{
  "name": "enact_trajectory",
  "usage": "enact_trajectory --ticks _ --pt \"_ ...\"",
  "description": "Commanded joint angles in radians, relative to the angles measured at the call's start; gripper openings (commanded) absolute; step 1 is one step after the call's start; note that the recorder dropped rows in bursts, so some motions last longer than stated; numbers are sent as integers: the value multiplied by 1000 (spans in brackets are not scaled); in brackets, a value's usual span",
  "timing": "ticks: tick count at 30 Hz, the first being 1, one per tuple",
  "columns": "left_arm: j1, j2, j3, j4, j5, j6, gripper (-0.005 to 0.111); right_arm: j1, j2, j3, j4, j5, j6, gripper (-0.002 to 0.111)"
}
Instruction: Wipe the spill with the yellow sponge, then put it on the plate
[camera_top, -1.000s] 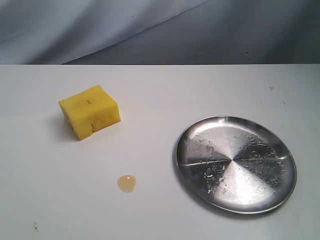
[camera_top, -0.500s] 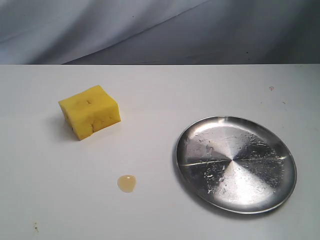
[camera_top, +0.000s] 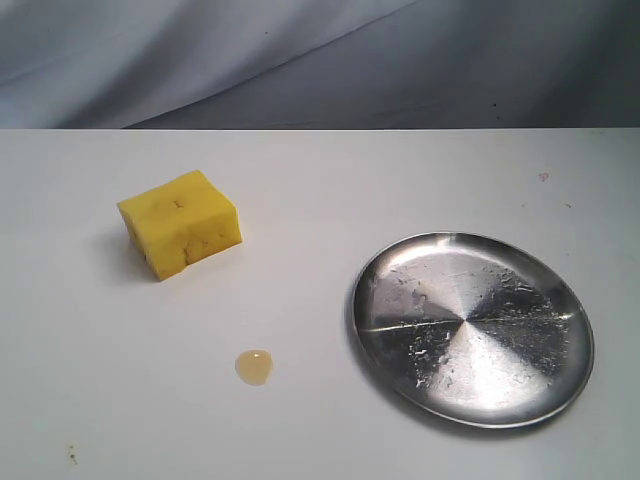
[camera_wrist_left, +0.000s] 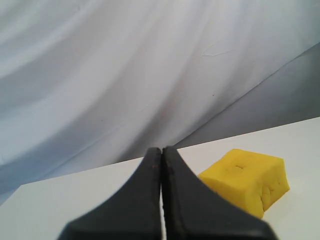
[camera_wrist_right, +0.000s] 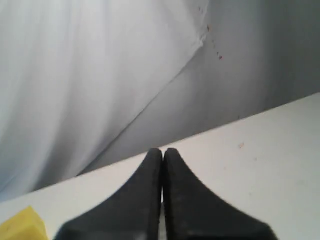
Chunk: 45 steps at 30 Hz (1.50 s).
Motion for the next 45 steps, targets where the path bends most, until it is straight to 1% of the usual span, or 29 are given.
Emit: enact_trajectory --ticks 1,3,6,11,15,21,22,24,26,30,31,33,36,41,45 --pt "3 -3 -3 -9 -5 -9 0 129 263 -106 -14 -21 -15 0" --pt "3 -3 -3 -9 -5 -9 0 214 442 -203 -74 -37 -15 0" --pt "3 -3 -3 -9 -5 -9 0 358 747 -406 -238 2 -15 0" --pt "3 -3 -3 -9 -5 -9 0 499 1068 -632 -288 38 -17 0" --pt "3 -3 -3 -9 -5 -9 0 569 1305 -842 -296 124 -17 0" --pt "3 -3 -3 -9 -5 -9 0 628 1622 -1187 -279 322 -30 0" --pt "3 -3 -3 -9 -5 -9 0 628 1684 -1246 -275 360 -30 3" --pt "3 -3 -3 -9 -5 -9 0 628 1771 -1349 -241 433 -30 12" --pt "3 -3 -3 -9 -5 -9 0 628 1848 -1452 -219 484 -30 25" --pt "3 -3 -3 -9 -5 -9 0 628 1976 -1602 -183 520 -30 59" --pt "3 -3 -3 -9 -5 -9 0 628 2003 -1633 -175 516 -30 65" --pt "3 -3 -3 -9 -5 -9 0 628 2051 -1686 -152 504 -30 74" --pt "3 -3 -3 -9 -5 -9 0 628 2115 -1751 -150 475 -30 78" --pt "3 -3 -3 -9 -5 -9 0 628 2197 -1839 -148 418 -27 78" --pt "3 -3 -3 -9 -5 -9 0 626 2274 -1929 -148 406 -17 78"
